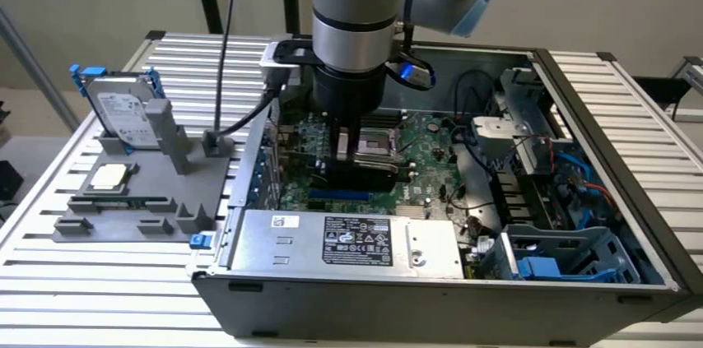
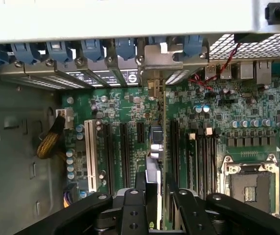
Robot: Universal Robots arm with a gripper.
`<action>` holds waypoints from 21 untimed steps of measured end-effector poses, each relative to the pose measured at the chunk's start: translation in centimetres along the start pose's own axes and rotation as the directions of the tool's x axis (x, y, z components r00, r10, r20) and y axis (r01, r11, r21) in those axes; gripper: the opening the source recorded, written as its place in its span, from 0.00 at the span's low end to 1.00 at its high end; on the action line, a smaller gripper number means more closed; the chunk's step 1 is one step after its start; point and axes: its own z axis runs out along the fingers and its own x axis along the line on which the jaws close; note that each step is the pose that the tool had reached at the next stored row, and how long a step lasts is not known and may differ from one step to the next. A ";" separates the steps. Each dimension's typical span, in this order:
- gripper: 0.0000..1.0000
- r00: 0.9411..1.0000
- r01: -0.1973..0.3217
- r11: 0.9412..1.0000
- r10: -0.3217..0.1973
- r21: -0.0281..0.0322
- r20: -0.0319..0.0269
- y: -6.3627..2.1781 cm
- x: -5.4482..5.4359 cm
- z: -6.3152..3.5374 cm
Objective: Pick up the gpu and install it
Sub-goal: 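Insert the gpu into the slot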
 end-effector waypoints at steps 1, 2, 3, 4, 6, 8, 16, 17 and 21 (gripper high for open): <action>0.27 1.000 0.003 1.000 -0.003 0.000 0.000 0.00 0.0 0.09; 0.27 1.000 0.007 1.000 -0.007 0.000 0.000 0.00 0.0 0.15; 0.27 1.000 0.010 1.000 -0.010 0.000 0.000 0.00 0.0 0.18; 0.27 1.000 0.013 1.000 -0.013 0.000 0.000 0.01 -0.1 0.19; 0.27 1.000 0.020 1.000 -0.020 0.000 0.000 0.02 -0.2 0.20; 0.27 1.000 0.021 1.000 -0.021 0.000 -0.001 0.01 -0.2 0.20; 0.27 1.000 0.022 1.000 -0.022 0.000 -0.001 0.10 -0.3 0.23; 0.27 1.000 0.023 1.000 -0.023 0.000 -0.001 0.10 -0.3 0.23; 0.27 1.000 0.025 1.000 -0.025 0.000 -0.001 0.34 -0.3 0.30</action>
